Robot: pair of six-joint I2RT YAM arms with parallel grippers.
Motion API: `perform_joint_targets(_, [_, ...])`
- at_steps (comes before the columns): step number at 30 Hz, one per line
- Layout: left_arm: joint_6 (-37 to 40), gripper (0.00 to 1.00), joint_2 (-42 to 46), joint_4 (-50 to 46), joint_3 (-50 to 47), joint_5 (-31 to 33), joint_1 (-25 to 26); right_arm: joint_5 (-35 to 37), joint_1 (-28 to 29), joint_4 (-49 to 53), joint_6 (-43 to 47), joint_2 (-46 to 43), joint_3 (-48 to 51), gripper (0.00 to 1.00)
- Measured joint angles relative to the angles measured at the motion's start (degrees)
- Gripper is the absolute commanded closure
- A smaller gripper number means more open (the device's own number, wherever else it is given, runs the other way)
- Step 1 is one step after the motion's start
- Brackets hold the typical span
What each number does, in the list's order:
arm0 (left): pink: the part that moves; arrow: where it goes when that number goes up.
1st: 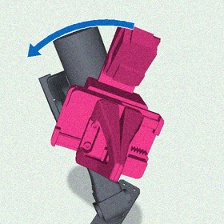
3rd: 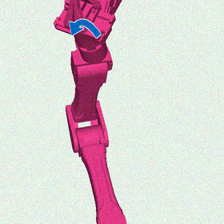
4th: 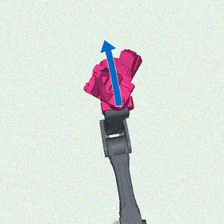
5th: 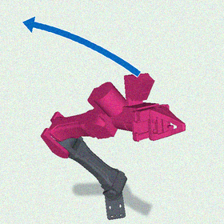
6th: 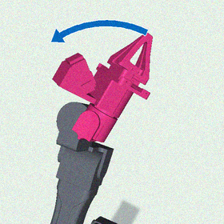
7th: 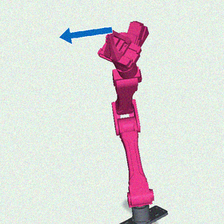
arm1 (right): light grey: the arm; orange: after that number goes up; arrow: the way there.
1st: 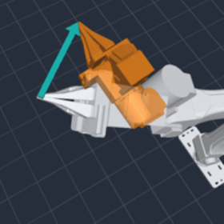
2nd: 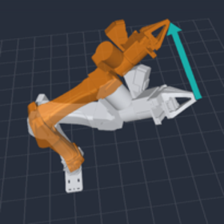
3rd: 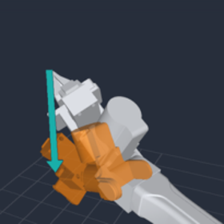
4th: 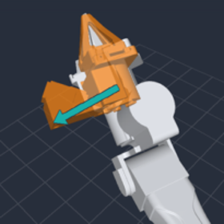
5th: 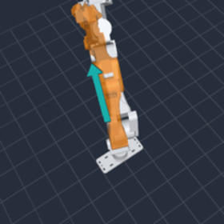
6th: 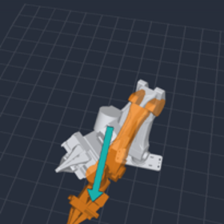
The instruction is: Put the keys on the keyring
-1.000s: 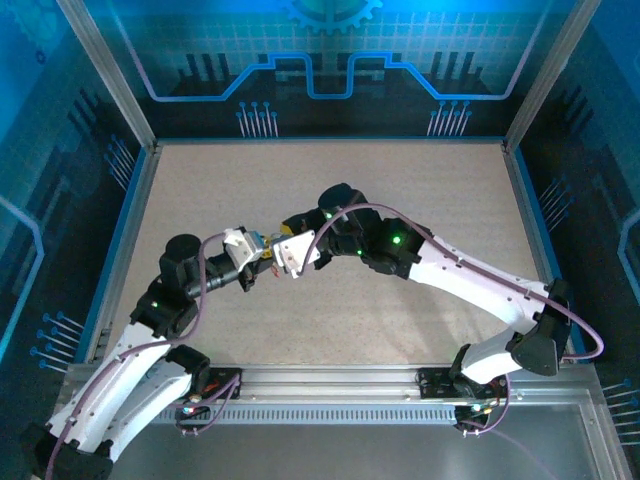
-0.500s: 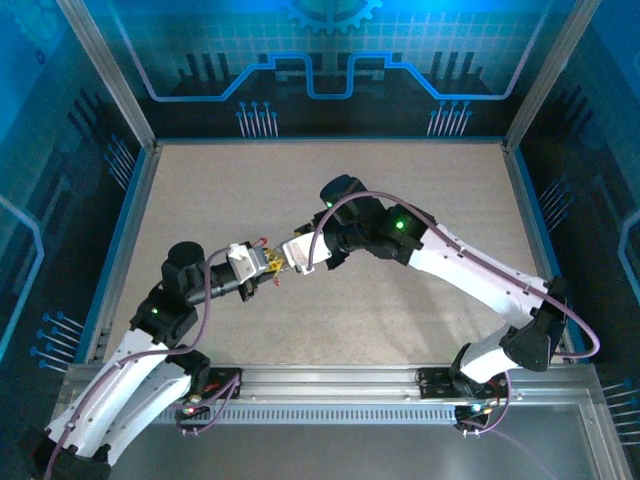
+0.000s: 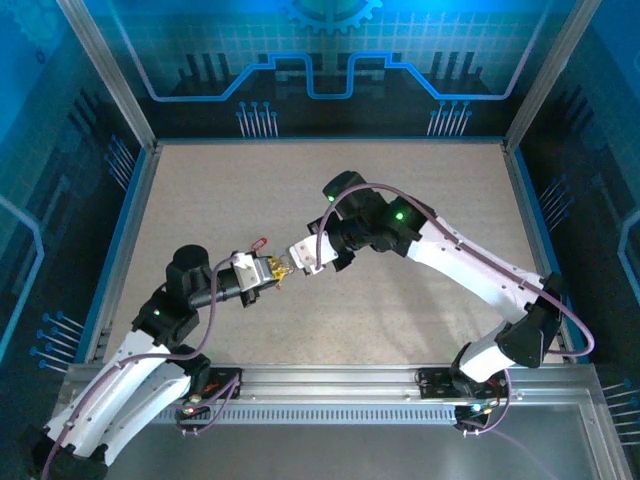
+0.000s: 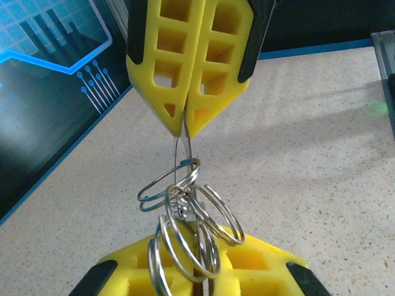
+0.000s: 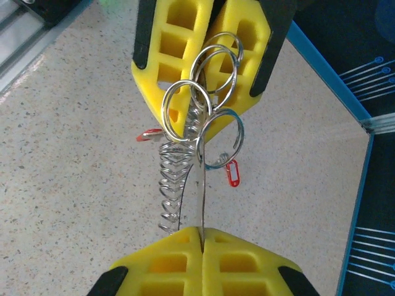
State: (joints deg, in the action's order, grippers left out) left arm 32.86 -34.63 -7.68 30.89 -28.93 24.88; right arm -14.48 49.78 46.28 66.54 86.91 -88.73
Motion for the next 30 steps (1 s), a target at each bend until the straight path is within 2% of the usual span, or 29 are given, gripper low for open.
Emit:
perform_joint_targets(3, [0.15, 1.0, 0.81, -0.17, -0.02, -0.04, 0.07, -1.62, -0.74, 0.46, 1.62, -0.17, 0.31, 0.69])
perform_joint_targets(9, [0.04, 1.0, 2.67, 2.23, -0.57, -0.13, 0.04, -3.13, -2.6, 2.91, 2.82, -0.33, 0.31, 0.66])
perform_joint_targets(11, [0.02, 1.0, 2.64, 2.91, -0.96, -0.33, 0.11, -3.1, -2.89, 3.21, 2.69, -0.33, 0.31, 0.67])
perform_joint_targets(14, [-0.11, 1.0, 2.67, 3.32, -1.16, -0.52, 0.15, -3.17, -2.97, 3.85, 2.19, -0.26, 0.13, 0.78])
perform_joint_targets(18, [-1.27, 1.0, 2.67, 4.09, -1.7, -0.57, 0.42, -3.78, -3.1, 4.28, 1.29, 0.7, -1.25, 0.85])
perform_joint_targets(21, [-2.91, 1.0, 2.69, 4.15, -1.88, -0.94, 0.42, -4.46, -3.26, 5.22, 0.72, 1.97, -2.64, 0.88])
perform_joint_targets(26, [-5.2, 1.0, 5.25, 5.77, -3.28, -0.9, 0.44, -6.47, -3.23, 7.56, -0.02, 4.0, -4.79, 0.79])
perform_joint_targets(29, [-5.95, 1.0, 6.64, 6.8, -4.13, -0.94, 0.57, -7.63, -3.23, 8.48, -0.24, 4.44, -4.94, 0.85])
perform_joint_targets(30, [-6.01, 1.0, 6.67, 6.95, -4.15, -0.96, 0.66, -7.85, -3.23, 8.92, -0.42, 4.63, -5.29, 0.9])
